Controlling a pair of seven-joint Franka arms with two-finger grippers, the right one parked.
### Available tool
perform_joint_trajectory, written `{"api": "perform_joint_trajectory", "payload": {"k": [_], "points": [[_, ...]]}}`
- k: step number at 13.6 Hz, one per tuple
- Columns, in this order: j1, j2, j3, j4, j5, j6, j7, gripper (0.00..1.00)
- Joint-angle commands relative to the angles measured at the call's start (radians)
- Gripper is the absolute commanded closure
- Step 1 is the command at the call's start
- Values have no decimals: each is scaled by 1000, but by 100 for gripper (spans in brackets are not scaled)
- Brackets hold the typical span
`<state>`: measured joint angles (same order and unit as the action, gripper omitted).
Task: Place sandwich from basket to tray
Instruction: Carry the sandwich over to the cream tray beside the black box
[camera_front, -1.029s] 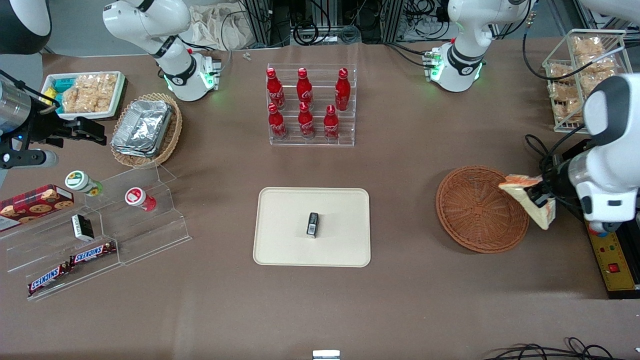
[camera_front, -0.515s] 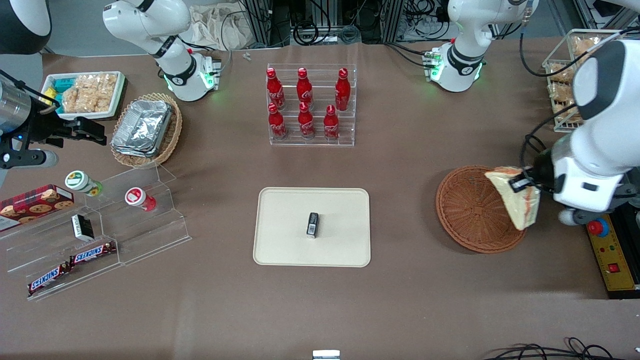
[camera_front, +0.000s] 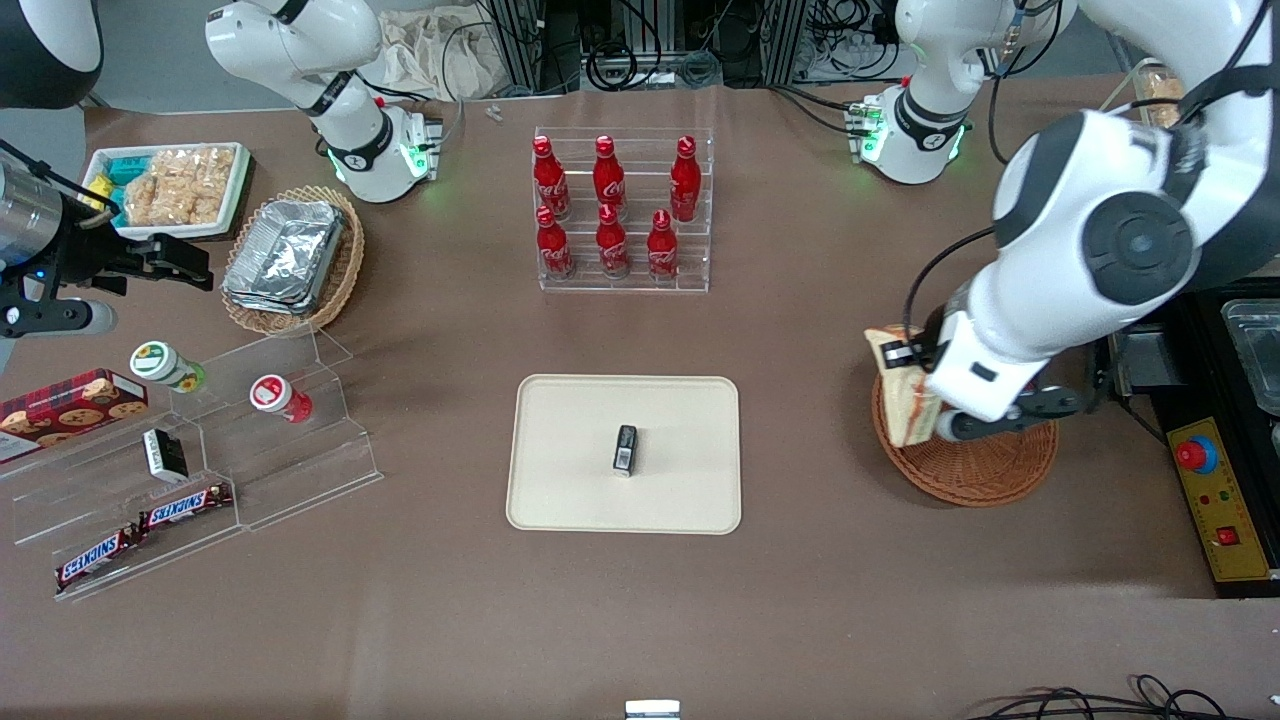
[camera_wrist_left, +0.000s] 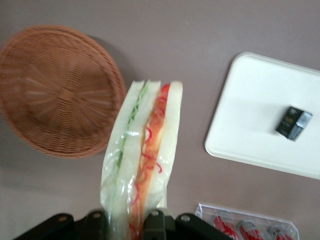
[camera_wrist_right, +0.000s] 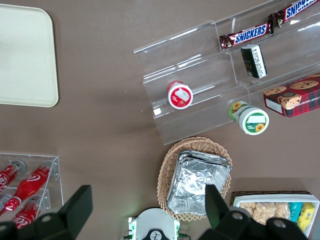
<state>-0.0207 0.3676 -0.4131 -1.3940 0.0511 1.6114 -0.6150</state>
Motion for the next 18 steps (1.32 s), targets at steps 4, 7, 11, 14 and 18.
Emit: {"api": "perform_joint_trajectory", "payload": {"k": [4,7,11,14,18], "points": [[-183,206,-7,49,114,209,-204,100],[-228,310,-6,50,131,371,-235,100],[-266,410,-4,64,182,456,-236,100],[-286,499,0,118,222,484,-238,100],[-298,554,8,159,228,496,-235,94]]}}
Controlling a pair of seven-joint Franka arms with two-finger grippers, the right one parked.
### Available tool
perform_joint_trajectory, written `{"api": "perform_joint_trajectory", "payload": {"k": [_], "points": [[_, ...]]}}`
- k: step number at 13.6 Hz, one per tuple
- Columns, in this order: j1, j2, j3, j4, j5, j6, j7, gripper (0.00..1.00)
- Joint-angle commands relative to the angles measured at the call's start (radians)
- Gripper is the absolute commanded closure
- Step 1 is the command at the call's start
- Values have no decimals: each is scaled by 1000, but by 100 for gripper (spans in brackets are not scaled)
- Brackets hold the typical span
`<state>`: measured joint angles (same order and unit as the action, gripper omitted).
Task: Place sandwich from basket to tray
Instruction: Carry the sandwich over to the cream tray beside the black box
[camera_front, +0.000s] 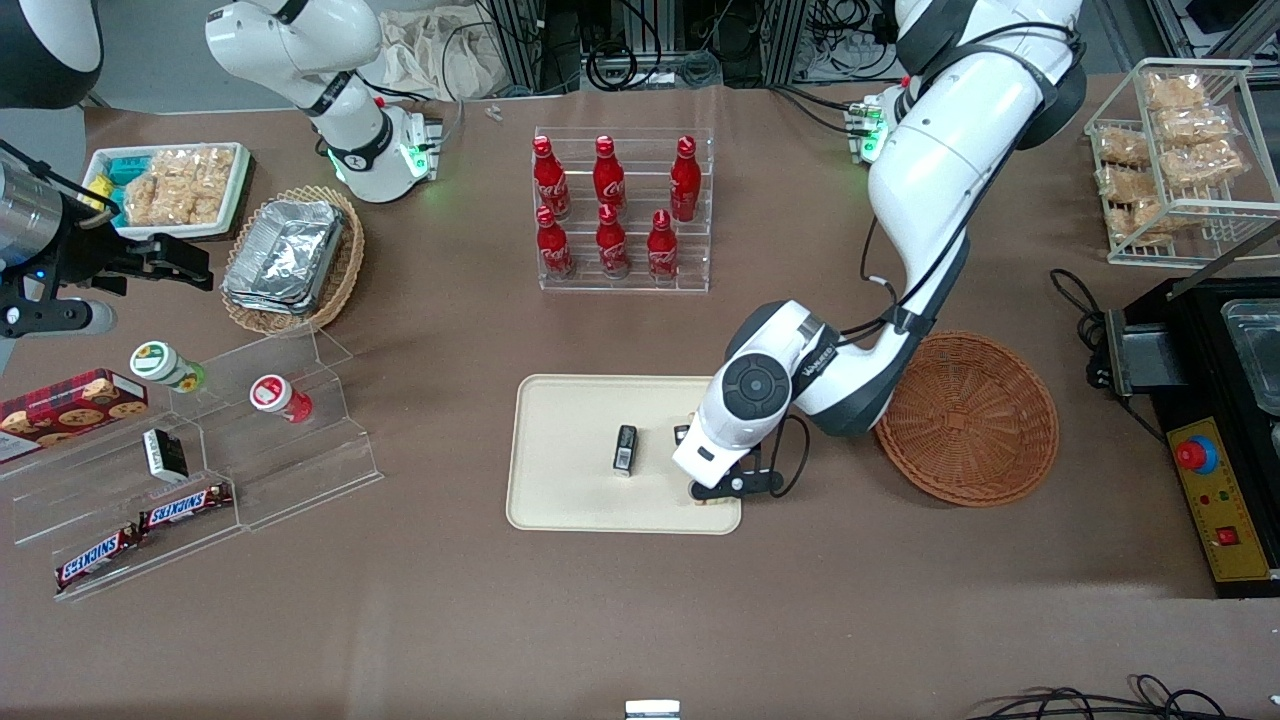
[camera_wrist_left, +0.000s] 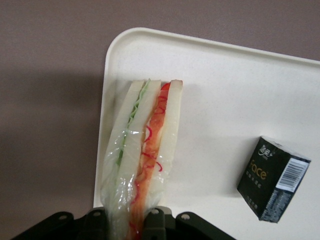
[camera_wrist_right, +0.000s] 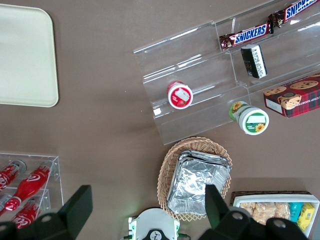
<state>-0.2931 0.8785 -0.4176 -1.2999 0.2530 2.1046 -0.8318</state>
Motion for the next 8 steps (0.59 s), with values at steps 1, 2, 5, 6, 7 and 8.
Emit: {"api": "perform_joint_trajectory", "payload": {"k": [1,2,5,6,7,8], "points": [[-32,52,23,67,47,20,-18,82],[-34,57,23,65,57,44,-16,56],[-34,59,25,62,60,109,-20,0],[-34,59,25,62,60,109,-20,0],[-34,59,25,60,60,109,-20,0],[-34,59,25,59,60,109,-20,0]]}}
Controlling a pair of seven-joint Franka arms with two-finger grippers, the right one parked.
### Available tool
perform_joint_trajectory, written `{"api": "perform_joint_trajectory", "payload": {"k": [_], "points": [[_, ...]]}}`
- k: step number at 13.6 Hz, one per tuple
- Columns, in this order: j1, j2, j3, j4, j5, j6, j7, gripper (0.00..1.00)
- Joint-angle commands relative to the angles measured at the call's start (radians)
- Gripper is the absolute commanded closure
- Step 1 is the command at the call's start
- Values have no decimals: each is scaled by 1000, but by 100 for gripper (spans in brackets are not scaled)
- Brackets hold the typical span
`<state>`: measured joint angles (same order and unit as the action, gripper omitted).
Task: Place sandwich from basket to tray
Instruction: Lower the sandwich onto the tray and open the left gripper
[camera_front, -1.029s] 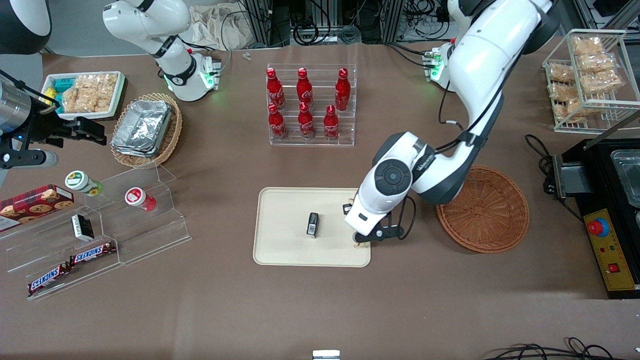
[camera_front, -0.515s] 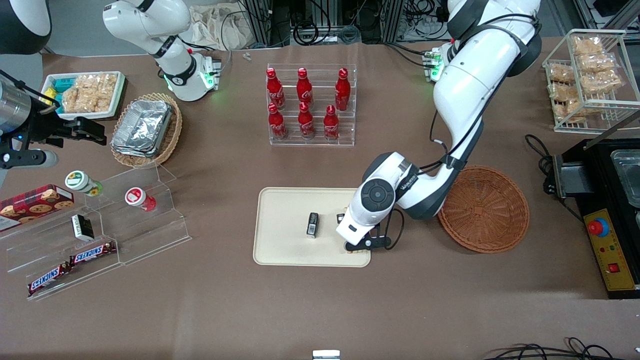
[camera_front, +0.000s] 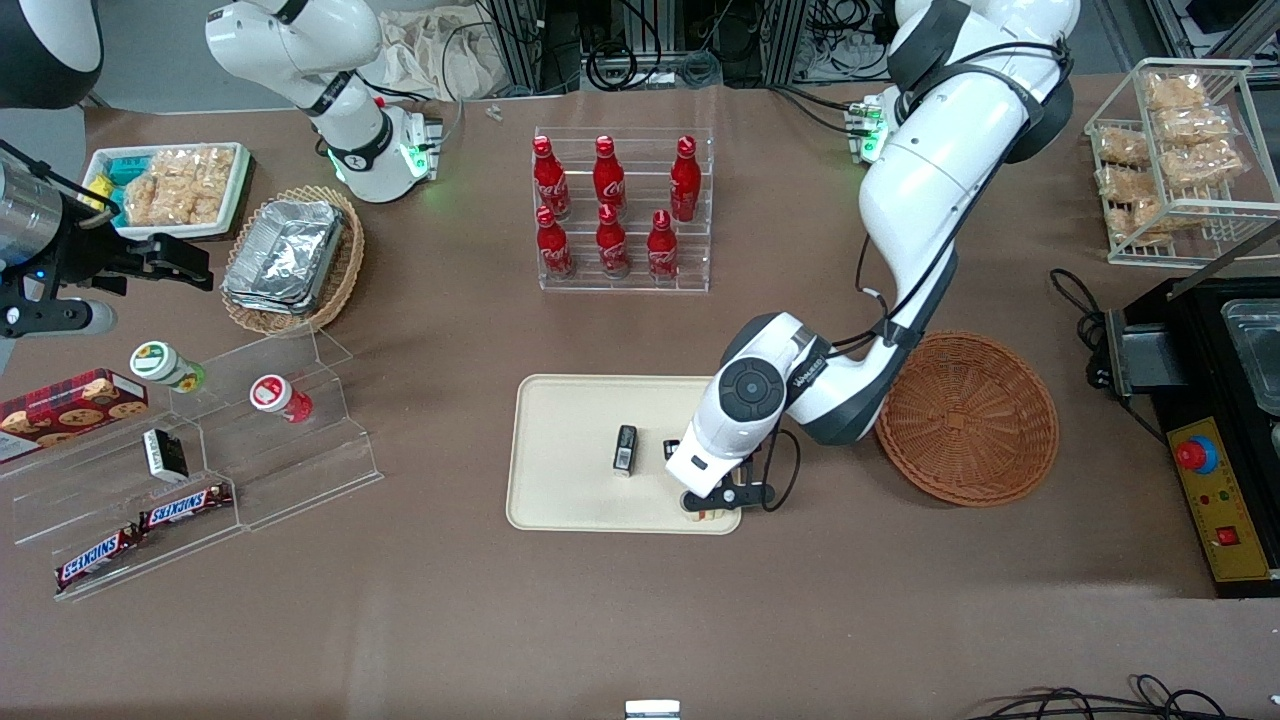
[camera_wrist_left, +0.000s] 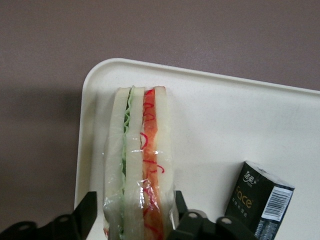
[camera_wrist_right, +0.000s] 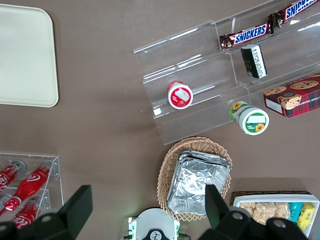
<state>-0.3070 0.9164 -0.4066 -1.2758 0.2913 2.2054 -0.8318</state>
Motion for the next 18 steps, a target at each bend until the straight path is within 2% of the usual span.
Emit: {"api": "perform_joint_trajectory", "payload": {"k": [1,8,10,13,15,17,18], "points": [[-20,21,14,35,22,8,-20,0],[-20,-11,15,39,25,-9,-73,0],[-15,-71,14,39,22,-44,-108,0],[2,-195,28,39,25,-214,-96,0],[46,-293,43,18,16,-257,-78,0],[118,-396,37,-46,-6,-312,3,0],[149,-439,38,-63,-56,-356,73,0]]}}
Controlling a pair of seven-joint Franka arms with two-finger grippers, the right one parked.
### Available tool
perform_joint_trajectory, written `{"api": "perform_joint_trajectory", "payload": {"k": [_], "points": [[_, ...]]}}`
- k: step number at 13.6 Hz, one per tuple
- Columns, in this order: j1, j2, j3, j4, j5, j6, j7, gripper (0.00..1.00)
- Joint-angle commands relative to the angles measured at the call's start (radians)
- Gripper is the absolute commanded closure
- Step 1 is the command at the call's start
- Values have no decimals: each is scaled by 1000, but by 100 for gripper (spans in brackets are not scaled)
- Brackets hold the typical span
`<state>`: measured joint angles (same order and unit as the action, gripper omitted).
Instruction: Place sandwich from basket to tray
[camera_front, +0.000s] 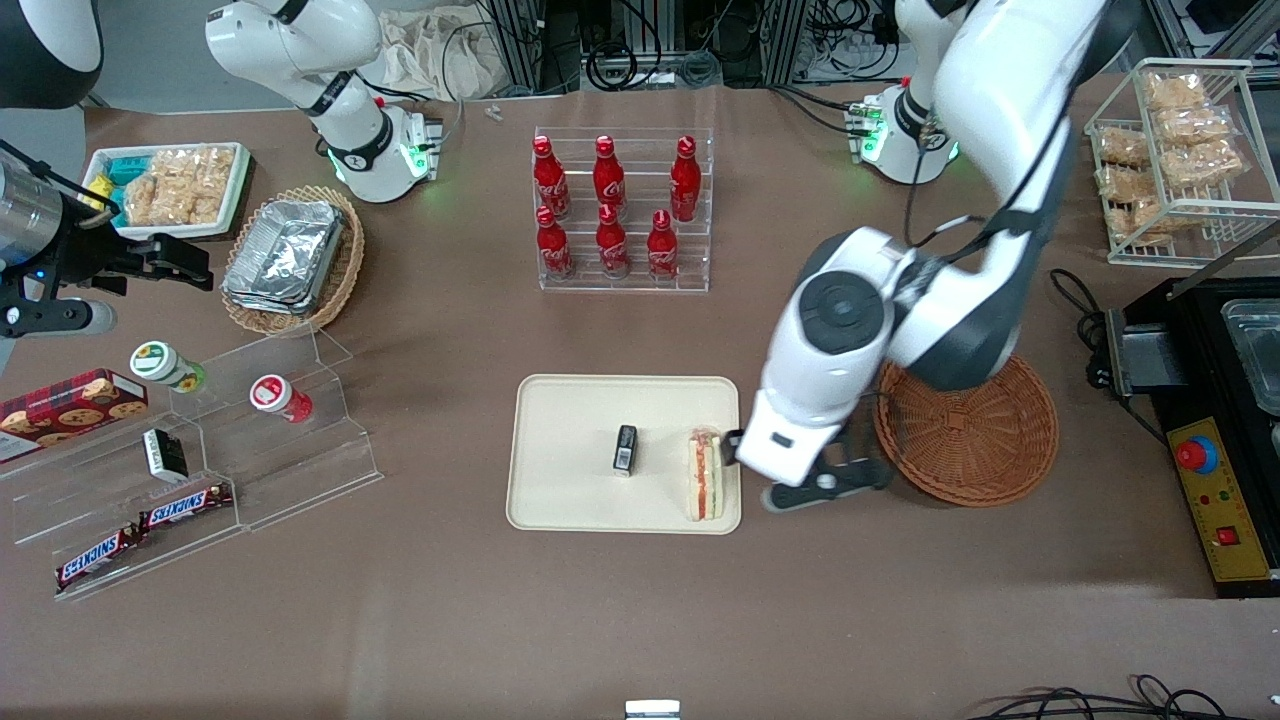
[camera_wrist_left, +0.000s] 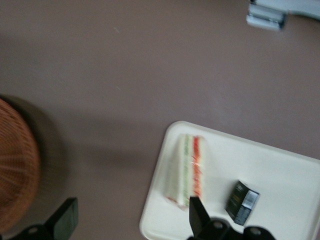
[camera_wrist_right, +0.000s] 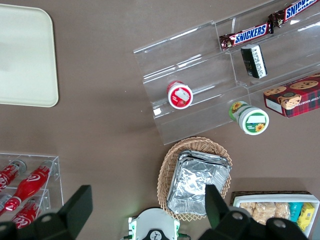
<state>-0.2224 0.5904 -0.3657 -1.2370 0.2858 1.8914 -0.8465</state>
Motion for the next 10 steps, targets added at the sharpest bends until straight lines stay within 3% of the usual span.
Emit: {"api": "perform_joint_trajectory", "payload": {"k": [1,4,6,10], "points": [[99,-157,-1,-111,-106,-90,175,0],[272,-272,1,-160,-265,-227,445,0],[333,-354,26,-241,-283,-247,634,0],[236,-506,299,-442,-283,-172,881,0]]}}
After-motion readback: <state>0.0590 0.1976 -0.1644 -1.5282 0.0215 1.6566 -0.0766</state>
